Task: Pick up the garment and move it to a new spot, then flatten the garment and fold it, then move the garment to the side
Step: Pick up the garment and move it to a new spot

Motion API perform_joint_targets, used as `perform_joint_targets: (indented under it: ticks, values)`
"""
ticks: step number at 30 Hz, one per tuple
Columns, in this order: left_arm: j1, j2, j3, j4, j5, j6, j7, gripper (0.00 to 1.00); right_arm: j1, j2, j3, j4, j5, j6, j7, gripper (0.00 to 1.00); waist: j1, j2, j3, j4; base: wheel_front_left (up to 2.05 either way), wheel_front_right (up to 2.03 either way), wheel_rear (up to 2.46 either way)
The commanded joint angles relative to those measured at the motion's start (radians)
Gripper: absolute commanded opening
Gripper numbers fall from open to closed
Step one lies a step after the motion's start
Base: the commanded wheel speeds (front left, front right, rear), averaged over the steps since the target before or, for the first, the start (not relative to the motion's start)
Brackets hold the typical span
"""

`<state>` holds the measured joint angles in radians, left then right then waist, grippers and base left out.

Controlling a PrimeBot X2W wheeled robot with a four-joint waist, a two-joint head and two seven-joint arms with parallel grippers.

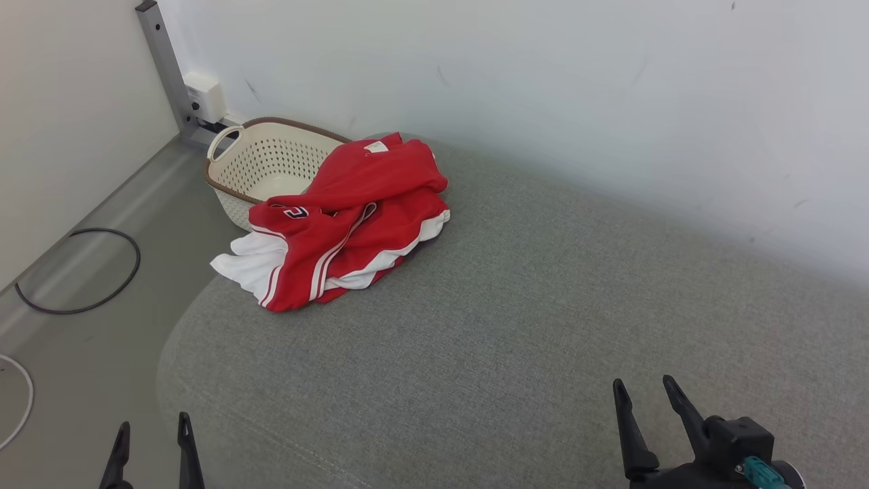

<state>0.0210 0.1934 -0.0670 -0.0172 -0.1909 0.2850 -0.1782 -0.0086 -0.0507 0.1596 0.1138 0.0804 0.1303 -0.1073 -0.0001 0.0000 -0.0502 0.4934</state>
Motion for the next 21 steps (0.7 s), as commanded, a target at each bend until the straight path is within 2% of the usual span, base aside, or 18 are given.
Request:
perform_joint_targets:
  ticks: [1,7,12,17,21]
  values:
    - [0.02,0.006,0.004,-0.006,-0.003,0.007,-0.007,1.0,-0.002,0.0,0.003,0.004,0.003,0.001,-0.007,1.0,0.0001,0.0,0.003,0.003,0.0,0.0,0.0]
    - [0.019,0.007,0.01,-0.007,-0.011,0.012,-0.012,1.0,-0.013,0.0,0.009,0.016,0.008,0.001,-0.011,1.0,0.0001,0.0,0.002,0.001,0.0,0.0,0.0]
    - [-0.026,0.025,0.012,0.003,-0.022,-0.01,-0.013,1.0,-0.009,0.0,0.005,0.02,0.012,0.001,-0.017,1.0,0.0001,0.0,-0.002,-0.014,0.0,0.0,0.0]
    - [-0.113,0.055,0.023,0.012,-0.039,-0.036,-0.008,1.0,-0.021,0.0,0.007,0.013,0.007,0.001,-0.012,1.0,0.0001,0.0,0.012,-0.063,0.0,0.0,0.0]
    - [-0.207,0.08,0.051,0.018,-0.062,-0.056,-0.01,1.0,-0.028,-0.004,-0.006,0.005,-0.008,0.001,-0.01,1.0,0.0001,0.0,0.033,-0.13,0.0,0.0,0.0]
